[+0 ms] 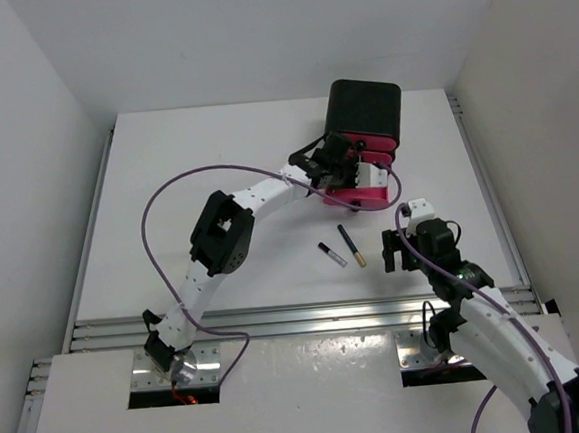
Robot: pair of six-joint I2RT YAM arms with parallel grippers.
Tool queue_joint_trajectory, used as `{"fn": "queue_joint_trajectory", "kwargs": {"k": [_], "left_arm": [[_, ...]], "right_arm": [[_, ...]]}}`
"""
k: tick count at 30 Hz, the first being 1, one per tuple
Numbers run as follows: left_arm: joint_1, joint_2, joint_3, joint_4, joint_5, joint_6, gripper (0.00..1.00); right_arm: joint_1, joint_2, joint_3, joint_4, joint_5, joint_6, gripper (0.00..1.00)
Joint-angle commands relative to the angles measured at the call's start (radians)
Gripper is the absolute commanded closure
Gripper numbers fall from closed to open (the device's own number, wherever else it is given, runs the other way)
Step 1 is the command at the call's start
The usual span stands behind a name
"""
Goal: Organize the makeup
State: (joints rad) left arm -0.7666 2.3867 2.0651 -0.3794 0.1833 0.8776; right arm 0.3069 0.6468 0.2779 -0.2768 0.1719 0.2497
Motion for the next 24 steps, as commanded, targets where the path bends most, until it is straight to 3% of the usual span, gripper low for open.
{"fn": "queue_joint_trajectory", "kwargs": {"k": [1,3,4,10,15,20,24], "left_arm": [[-0.030,-0.017,0.032,0.100,-0.019,-0.006,0.84],[-0.030,-0.017,0.032,0.100,-0.028,-0.015,0.70],[-0.030,-0.017,0.032,0.100,-0.039,-0.015,0.58],[-0.030,-0.073,0.032,0.077,-0.070,-0.048,0.37],[-0.017,-0.138,0.032,0.057,-0.129,-0.127,0.37],[0.056,-0.262,0.023,-0.028,-0.194,-0.267,0.44],[0.151,-0.414,-0.107,-0.104,-0.194,-0.324,0.46]], "right_arm": [[-0.005,0.020,0.035,-0.019,-0.078,-0.067,0.09],[-0.005,0.066,0.049,-0.021,-0.147,-0.082,0.09],[-0.003,0.079,0.062,-0.022,-0.162,-0.079,0.11],[-0.005,0.168,0.084,0.060,-0.221,-0.104,0.23],[-0.005,0.287,0.109,0.172,-0.310,-0.113,0.39],[0.014,0.524,0.228,0.228,-0.445,-0.158,0.39],[0.018,0.688,0.388,0.162,-0.494,-0.139,0.42]]}}
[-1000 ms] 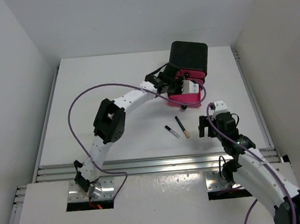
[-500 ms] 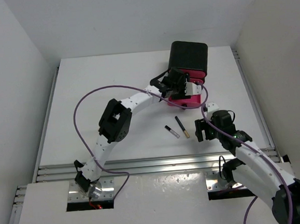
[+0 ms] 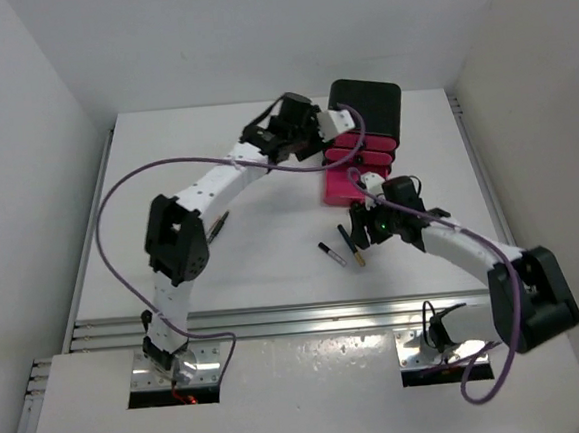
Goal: Organize the makeup
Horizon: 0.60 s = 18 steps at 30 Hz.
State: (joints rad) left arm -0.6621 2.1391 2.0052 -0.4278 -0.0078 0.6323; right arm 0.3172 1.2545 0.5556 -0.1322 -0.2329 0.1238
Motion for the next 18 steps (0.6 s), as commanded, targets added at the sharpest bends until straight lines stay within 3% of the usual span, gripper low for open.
{"fn": "queue_joint_trajectory", "kwargs": {"k": [1,7,14,18], "left_arm": [[0.062,-0.200,-0.128,-0.055,-0.003,-0.079,0.46],[0.159,-0.418,-0.399,-0.106,-0.003,-0.112,0.46],[0.248,-0.524,-0.552,-0.141,0.081,-0.149,0.46],[0.291,-0.533,-0.597,-0.150,0.100,-0.149,0.46]], "right_arm": [[0.020,0.124,0.127,0.007,-0.088,-0.010,0.42],[0.068,0.269,0.214,-0.007,0.032,-0.032,0.53],[0.095,0.332,0.178,0.008,0.112,-0.012,0.56],[0.120,0.385,0.202,-0.041,0.197,-0.015,0.65]]}}
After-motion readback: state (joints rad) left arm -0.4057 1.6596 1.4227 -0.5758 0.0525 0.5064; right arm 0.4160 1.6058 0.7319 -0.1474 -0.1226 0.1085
